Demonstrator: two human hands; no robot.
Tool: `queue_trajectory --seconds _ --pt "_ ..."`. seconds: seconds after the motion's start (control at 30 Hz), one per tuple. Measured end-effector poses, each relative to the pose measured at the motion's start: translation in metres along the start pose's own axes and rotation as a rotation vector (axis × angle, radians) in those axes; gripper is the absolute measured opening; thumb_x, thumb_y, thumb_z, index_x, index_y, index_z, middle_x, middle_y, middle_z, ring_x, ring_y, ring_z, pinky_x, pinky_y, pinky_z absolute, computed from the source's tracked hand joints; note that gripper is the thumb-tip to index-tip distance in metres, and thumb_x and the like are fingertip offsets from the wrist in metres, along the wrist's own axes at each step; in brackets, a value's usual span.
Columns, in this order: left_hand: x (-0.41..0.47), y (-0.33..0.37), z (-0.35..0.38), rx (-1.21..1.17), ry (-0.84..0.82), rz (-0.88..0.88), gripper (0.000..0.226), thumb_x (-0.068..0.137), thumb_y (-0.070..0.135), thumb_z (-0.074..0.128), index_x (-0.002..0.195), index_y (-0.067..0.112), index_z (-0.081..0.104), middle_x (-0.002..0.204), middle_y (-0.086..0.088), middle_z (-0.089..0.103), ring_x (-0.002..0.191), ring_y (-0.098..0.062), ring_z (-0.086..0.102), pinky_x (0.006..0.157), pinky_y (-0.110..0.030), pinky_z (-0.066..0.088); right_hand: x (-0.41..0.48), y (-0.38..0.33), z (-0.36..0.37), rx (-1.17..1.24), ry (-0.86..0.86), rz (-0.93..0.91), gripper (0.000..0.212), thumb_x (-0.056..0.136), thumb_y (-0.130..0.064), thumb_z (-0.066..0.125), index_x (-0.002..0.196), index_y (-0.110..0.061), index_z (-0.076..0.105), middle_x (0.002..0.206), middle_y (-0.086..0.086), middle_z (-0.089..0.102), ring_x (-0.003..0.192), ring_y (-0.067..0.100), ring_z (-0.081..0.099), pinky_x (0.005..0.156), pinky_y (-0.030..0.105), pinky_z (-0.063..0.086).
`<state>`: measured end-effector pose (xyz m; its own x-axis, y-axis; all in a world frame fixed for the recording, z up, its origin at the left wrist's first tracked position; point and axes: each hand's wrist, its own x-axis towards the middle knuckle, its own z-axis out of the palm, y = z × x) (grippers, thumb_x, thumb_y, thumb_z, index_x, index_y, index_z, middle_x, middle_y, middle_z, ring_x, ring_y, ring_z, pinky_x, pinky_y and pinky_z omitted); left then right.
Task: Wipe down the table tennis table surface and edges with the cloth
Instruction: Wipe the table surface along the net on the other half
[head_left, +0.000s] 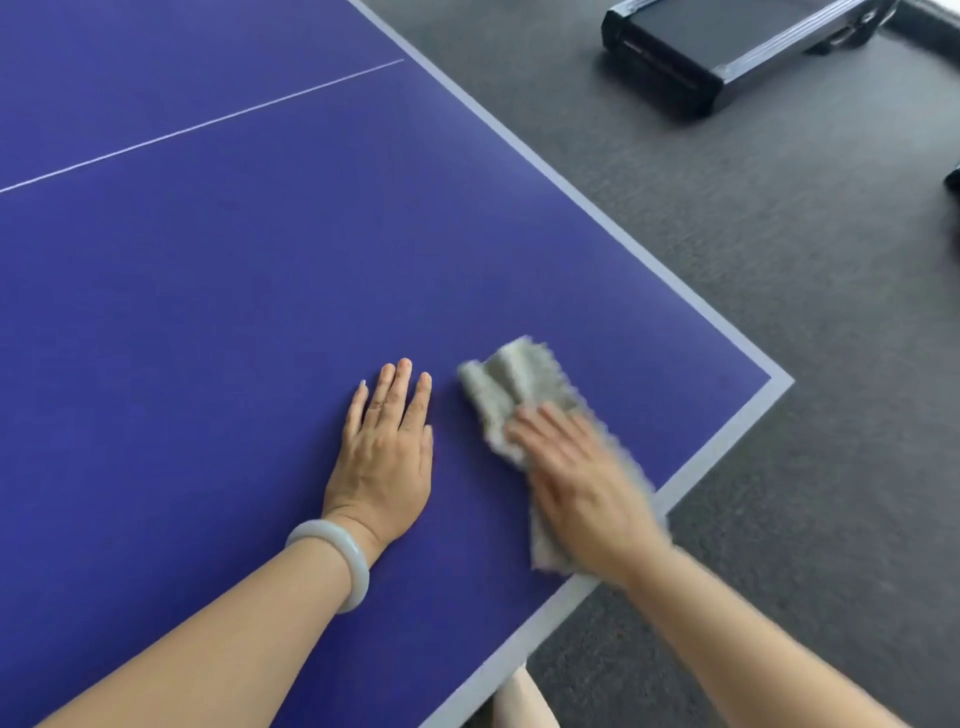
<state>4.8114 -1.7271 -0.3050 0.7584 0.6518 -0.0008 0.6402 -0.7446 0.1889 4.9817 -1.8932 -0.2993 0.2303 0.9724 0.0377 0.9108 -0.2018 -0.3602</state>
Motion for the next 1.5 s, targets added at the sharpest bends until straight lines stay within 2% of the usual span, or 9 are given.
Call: queue_trajectory --seconds 0.23,0.3,0.43,0.63,0.8,1.03,1.27,1.37,1.5 --pt "-0.003 -0.001 0.002 -0.04 0.029 -0.01 0.055 0.103 0.025 0.036 0.154 0.006 0.026 0.162 -0.012 0.018 0.151 -0.025 0.013 0.123 -0.044 0.009 0.032 0.021 0.0 -0.069 0.198 0.762 0.056 0.104 -0.026 0.026 0.158 -0.019 0.016 0.166 -0.001 0.007 0.153 0.019 -0.001 0.124 0.038 -0.004" --pt "-0.005 0.001 0.001 -0.074 0.054 -0.013 0.053 0.103 0.022 0.041 0.151 0.003 0.032 0.16 -0.013 0.024 0.15 -0.026 0.018 0.123 -0.045 0.011 0.028 -0.023 0.022 -0.052 0.215 0.673 0.057 0.104 -0.024 0.029 0.158 -0.015 0.014 0.166 0.002 0.004 0.153 0.022 -0.005 0.124 0.038 -0.008" --pt "-0.012 0.002 -0.003 -0.119 0.123 0.013 0.039 0.095 -0.001 0.053 0.134 -0.006 0.054 0.147 -0.019 0.046 0.14 -0.033 0.04 0.118 -0.05 0.029 -0.007 -0.083 0.04 -0.017 0.053 0.098 0.05 0.102 -0.025 0.039 0.151 -0.015 0.038 0.161 0.0 0.028 0.153 0.019 0.012 0.125 0.039 0.008" --pt "-0.05 0.041 0.005 -0.101 0.091 -0.147 0.049 0.096 0.005 0.051 0.142 -0.007 0.043 0.154 -0.021 0.034 0.145 -0.035 0.029 0.119 -0.05 0.025 -0.013 -0.001 0.003 0.042 -0.166 -0.27 0.049 0.103 -0.032 0.043 0.15 -0.019 0.041 0.159 -0.005 0.031 0.151 0.014 0.017 0.125 0.035 0.009" --pt "-0.085 0.081 0.019 0.012 0.05 -0.191 0.063 0.098 0.033 0.023 0.151 -0.001 0.028 0.159 -0.019 0.024 0.149 -0.031 0.022 0.119 -0.052 0.024 -0.003 0.104 -0.038 -0.044 -0.022 0.025 0.052 0.101 -0.027 0.048 0.152 -0.023 0.037 0.159 -0.005 0.029 0.151 0.015 0.017 0.125 0.036 0.009" --pt "-0.082 0.083 0.02 0.05 0.035 -0.213 0.063 0.098 0.035 0.022 0.151 0.002 0.031 0.16 -0.015 0.026 0.149 -0.028 0.023 0.12 -0.05 0.023 0.03 0.157 -0.049 0.019 0.259 0.748 0.052 0.102 -0.012 0.028 0.154 -0.013 0.031 0.163 0.005 0.022 0.153 0.023 0.01 0.124 0.036 -0.001" --pt "-0.079 0.08 0.02 -0.007 -0.036 -0.227 0.056 0.104 0.028 0.031 0.155 0.008 0.021 0.164 -0.008 0.013 0.152 -0.022 0.009 0.123 -0.043 0.008 0.002 0.022 0.012 0.093 0.084 0.178 0.056 0.102 -0.003 0.023 0.156 -0.017 0.023 0.165 -0.006 0.013 0.151 0.009 -0.002 0.119 0.022 -0.013" --pt "-0.081 0.081 0.013 0.037 -0.106 -0.241 0.058 0.106 0.031 0.023 0.157 0.012 0.003 0.165 -0.005 -0.006 0.152 -0.019 -0.006 0.123 -0.037 -0.003 -0.024 0.014 0.003 0.16 -0.036 0.007 0.05 0.104 -0.004 0.029 0.152 -0.015 0.036 0.162 -0.006 0.021 0.152 0.01 0.005 0.123 0.025 -0.004" --pt "-0.102 0.074 -0.012 0.039 -0.241 -0.257 0.059 0.103 0.016 0.032 0.158 0.016 0.009 0.166 -0.001 -0.001 0.152 -0.017 0.002 0.123 -0.033 0.009 -0.073 0.009 -0.016 0.23 -0.157 -0.104 0.041 0.103 0.0 0.038 0.14 -0.012 0.052 0.154 -0.009 0.035 0.149 0.008 0.02 0.121 0.018 0.003"
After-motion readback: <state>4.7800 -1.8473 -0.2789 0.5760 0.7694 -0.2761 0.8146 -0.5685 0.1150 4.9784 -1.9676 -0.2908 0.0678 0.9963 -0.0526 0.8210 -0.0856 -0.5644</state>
